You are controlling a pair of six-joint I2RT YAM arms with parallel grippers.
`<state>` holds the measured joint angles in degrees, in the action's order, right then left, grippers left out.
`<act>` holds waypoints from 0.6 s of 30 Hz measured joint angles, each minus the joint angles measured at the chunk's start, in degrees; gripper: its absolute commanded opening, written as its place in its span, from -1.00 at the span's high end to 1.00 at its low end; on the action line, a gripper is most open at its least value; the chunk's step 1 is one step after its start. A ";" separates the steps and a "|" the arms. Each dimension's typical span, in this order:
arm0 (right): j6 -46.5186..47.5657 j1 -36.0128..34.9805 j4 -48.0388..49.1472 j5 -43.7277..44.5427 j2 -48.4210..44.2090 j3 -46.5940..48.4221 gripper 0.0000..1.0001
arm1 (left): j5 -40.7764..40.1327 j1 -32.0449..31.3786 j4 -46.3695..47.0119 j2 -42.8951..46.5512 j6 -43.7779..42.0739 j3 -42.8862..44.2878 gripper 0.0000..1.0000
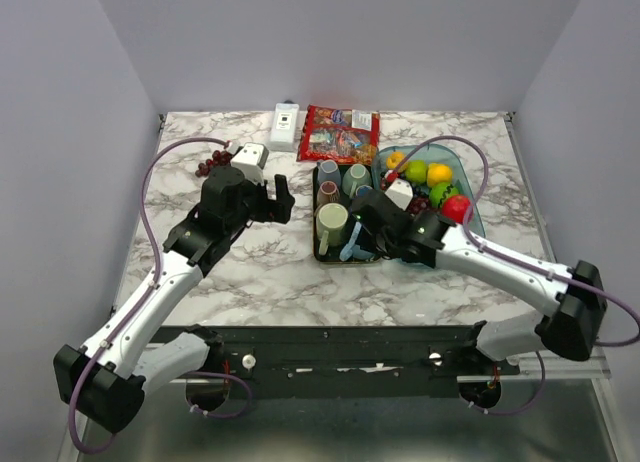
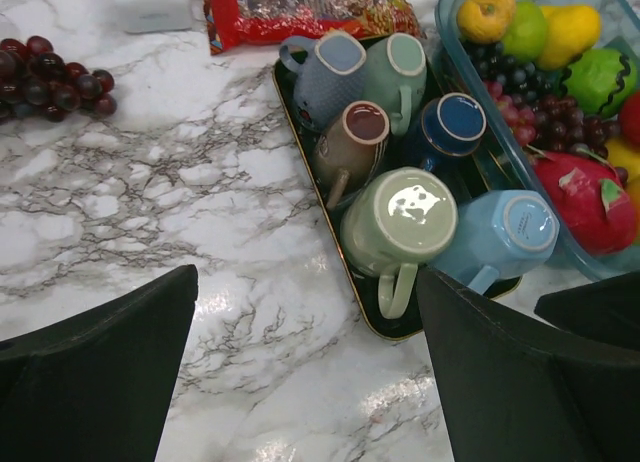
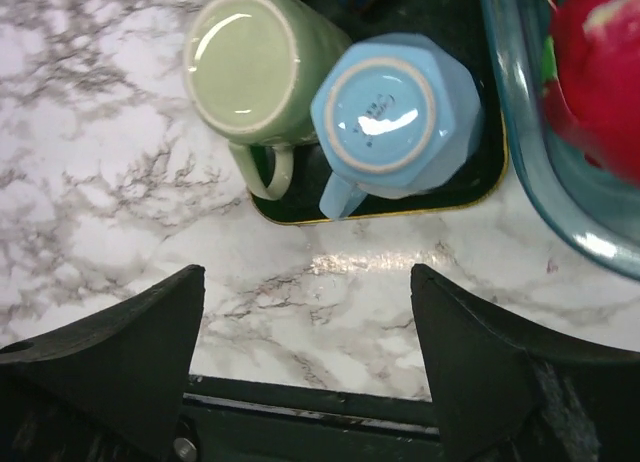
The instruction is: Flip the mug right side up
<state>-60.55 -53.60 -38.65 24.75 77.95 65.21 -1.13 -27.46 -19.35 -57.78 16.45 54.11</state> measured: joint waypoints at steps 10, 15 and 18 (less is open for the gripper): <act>-18.97 -3.45 -13.68 6.54 16.17 12.00 -0.58 | -6.27 0.00 -0.39 7.63 1.42 -2.49 -0.98; -24.83 -3.72 -17.25 8.09 19.39 13.68 -0.40 | -8.44 -0.04 -1.60 9.75 1.40 -2.71 -0.98; -27.87 -3.72 -19.23 9.46 21.70 15.15 -0.38 | -8.92 -0.04 -2.23 11.52 1.40 -3.28 -0.98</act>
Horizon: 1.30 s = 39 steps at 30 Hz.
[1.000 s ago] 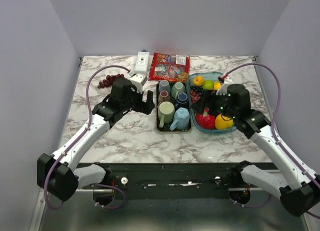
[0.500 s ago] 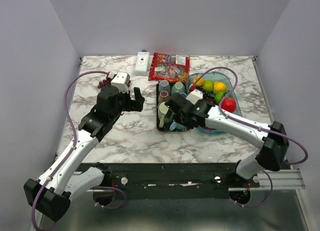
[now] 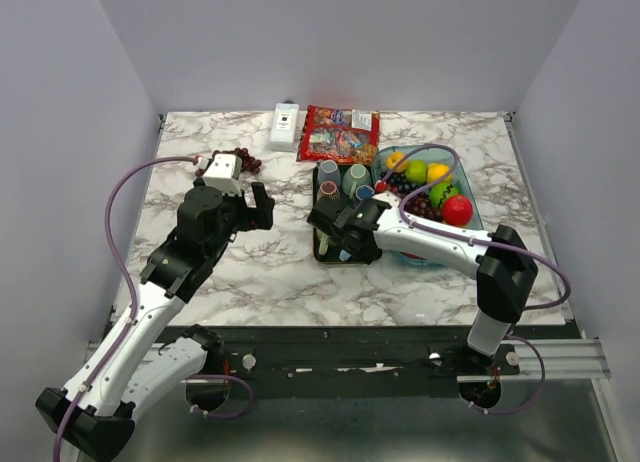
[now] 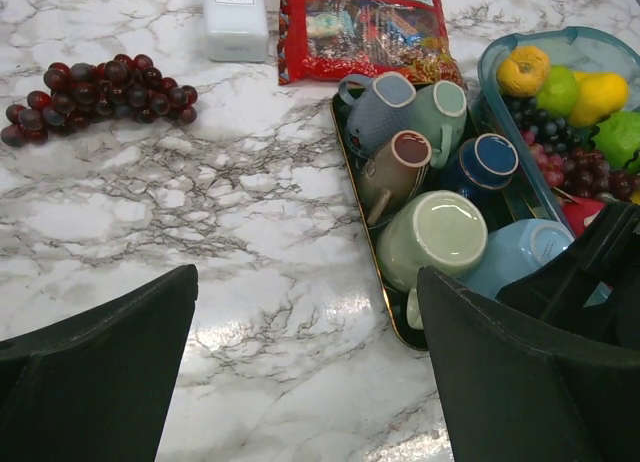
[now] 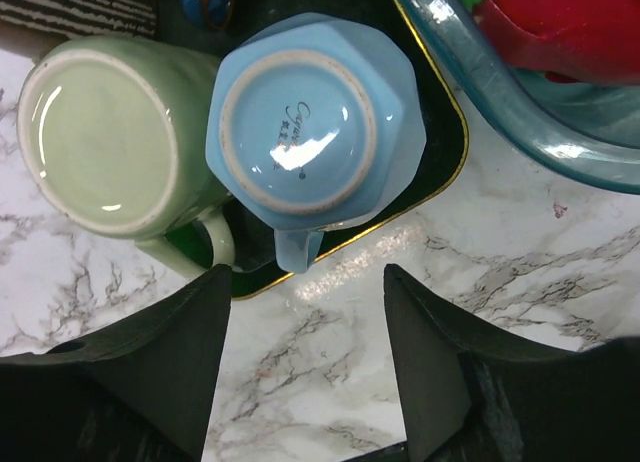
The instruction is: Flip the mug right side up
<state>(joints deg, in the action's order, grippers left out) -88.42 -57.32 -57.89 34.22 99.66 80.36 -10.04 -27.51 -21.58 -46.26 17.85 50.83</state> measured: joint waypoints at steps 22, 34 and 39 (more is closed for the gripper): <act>-9.33 0.00 -5.57 2.95 9.94 5.73 -0.08 | -1.53 0.00 -4.55 5.11 -0.11 -2.08 -0.98; -11.06 1.07 -5.22 2.08 11.19 5.73 0.45 | -1.57 0.00 -4.68 4.17 -1.14 -2.16 -0.98; -10.34 1.09 -4.13 2.16 11.32 5.75 0.99 | -1.77 0.00 -4.68 4.22 -1.11 -2.16 -0.98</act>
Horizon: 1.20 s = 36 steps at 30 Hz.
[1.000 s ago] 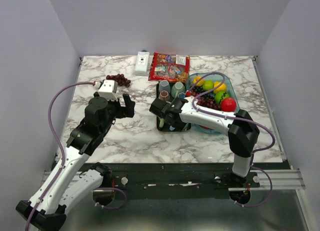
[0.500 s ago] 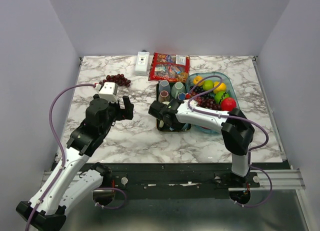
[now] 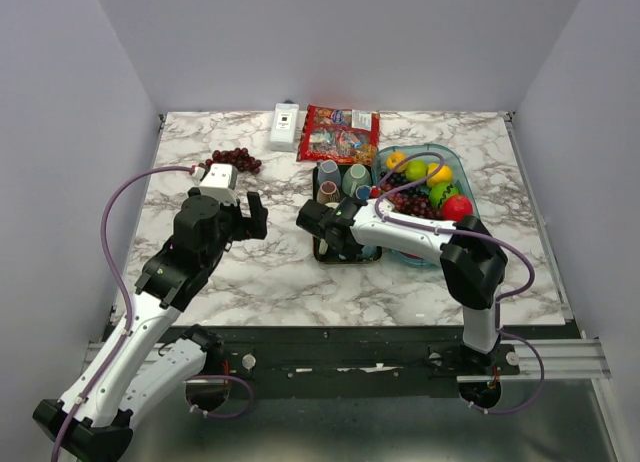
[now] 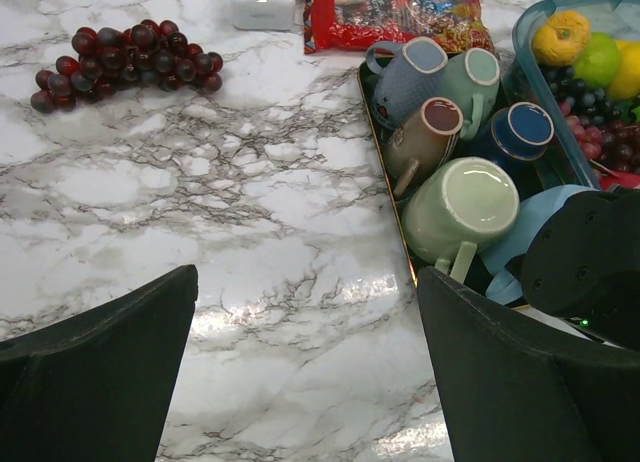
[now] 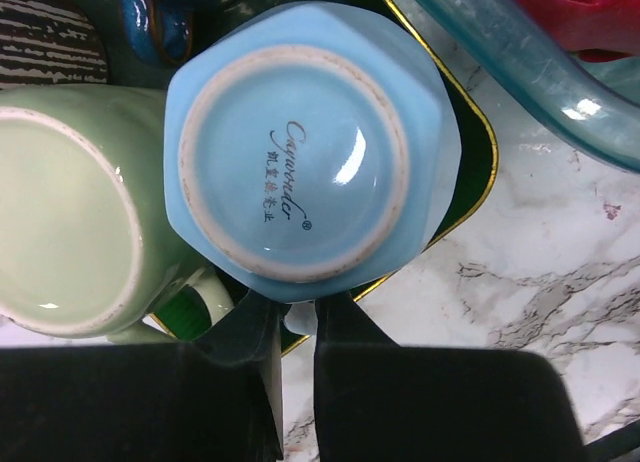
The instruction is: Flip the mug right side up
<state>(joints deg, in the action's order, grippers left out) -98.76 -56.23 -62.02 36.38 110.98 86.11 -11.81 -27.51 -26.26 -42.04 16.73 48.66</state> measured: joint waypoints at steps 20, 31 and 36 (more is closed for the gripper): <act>2.75 -1.07 -1.36 2.45 -8.76 -0.52 0.99 | 0.24 0.00 -0.02 0.79 0.98 0.00 -0.98; 18.10 -1.90 8.48 4.35 -31.10 -8.31 0.99 | 6.10 0.00 0.42 -0.37 4.61 0.79 -0.98; 31.01 -1.90 25.11 2.19 -41.20 -17.42 0.99 | 10.78 0.00 1.11 -2.10 6.69 2.67 -0.98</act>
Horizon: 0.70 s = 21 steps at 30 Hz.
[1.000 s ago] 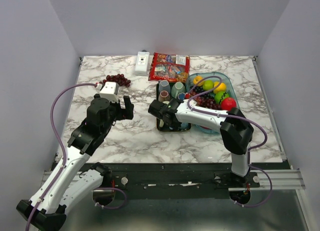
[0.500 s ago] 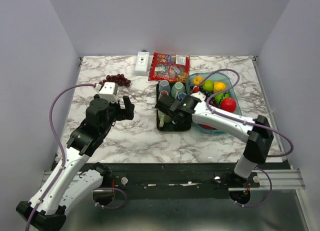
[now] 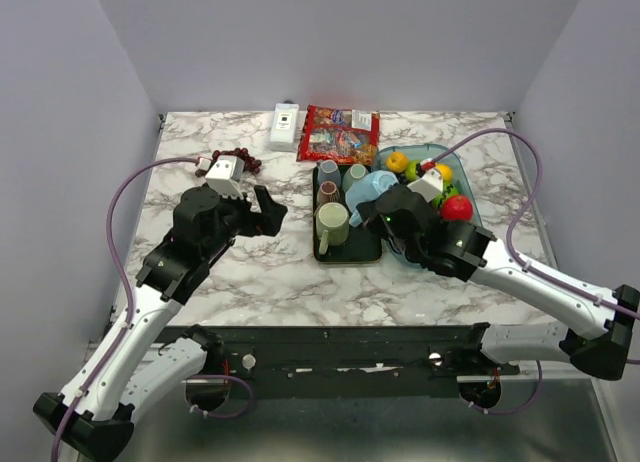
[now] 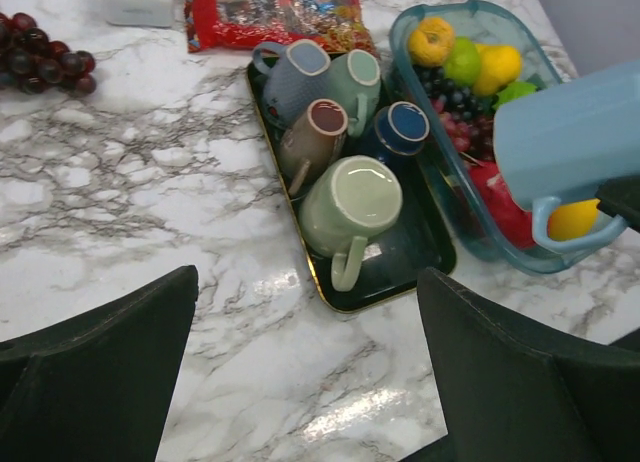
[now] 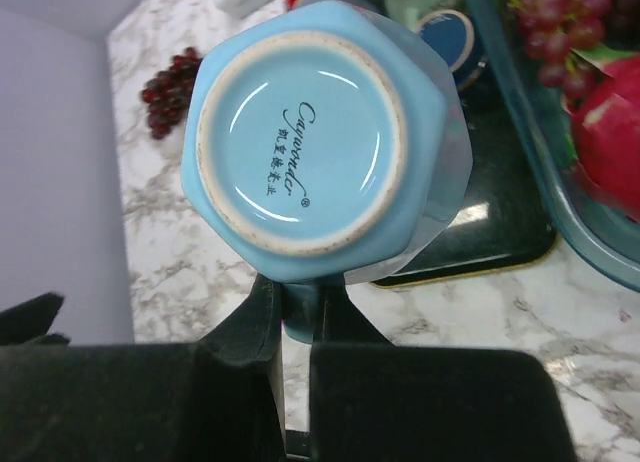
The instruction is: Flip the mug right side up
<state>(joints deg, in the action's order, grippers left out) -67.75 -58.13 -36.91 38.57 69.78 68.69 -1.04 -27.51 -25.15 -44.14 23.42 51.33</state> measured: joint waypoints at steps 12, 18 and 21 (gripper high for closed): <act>20.06 -0.02 33.99 -13.18 -7.87 -6.58 0.99 | 17.73 0.00 14.78 -2.19 10.84 -0.13 -0.98; 23.32 -0.04 44.76 -21.14 -7.93 -7.13 0.99 | 27.28 0.00 29.94 -2.32 22.60 -3.10 -0.98; 24.35 -0.04 48.00 -24.04 -7.93 -7.13 0.99 | 30.16 0.00 36.74 -2.32 28.11 -4.37 -0.97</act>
<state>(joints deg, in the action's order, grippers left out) -43.40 -58.17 11.09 14.52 61.84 61.56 29.12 -27.51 11.60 -46.46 51.53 46.96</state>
